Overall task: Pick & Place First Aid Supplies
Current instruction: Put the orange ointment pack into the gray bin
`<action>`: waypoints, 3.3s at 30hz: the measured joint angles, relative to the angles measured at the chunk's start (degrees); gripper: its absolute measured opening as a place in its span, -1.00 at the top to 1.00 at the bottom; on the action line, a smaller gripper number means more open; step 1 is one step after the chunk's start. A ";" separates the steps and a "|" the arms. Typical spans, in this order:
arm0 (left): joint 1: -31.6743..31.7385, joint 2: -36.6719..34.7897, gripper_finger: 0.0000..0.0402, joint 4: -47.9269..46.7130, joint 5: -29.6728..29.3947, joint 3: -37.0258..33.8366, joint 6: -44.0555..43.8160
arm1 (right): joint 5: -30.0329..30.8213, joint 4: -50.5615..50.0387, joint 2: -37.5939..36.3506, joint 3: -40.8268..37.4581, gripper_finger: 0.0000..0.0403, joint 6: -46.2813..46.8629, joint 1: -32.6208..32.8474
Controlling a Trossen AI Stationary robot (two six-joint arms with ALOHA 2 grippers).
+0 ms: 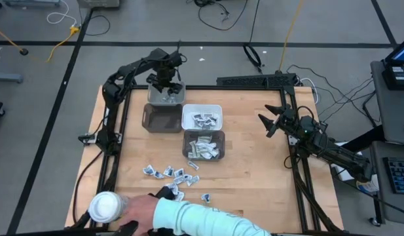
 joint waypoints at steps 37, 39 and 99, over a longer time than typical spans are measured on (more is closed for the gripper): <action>-57.45 -42.48 -0.51 5.93 10.29 -42.88 -45.04 | 0.00 -0.01 -0.01 -0.01 -0.48 0.00 -0.02; -60.91 -42.46 -0.50 6.90 10.22 -42.88 -48.19 | 0.00 -0.01 0.00 0.01 -0.48 0.00 -0.02; -68.20 7.11 -0.13 18.72 0.55 -1.66 -15.73 | 0.00 -0.01 0.00 0.01 -0.48 0.00 -0.01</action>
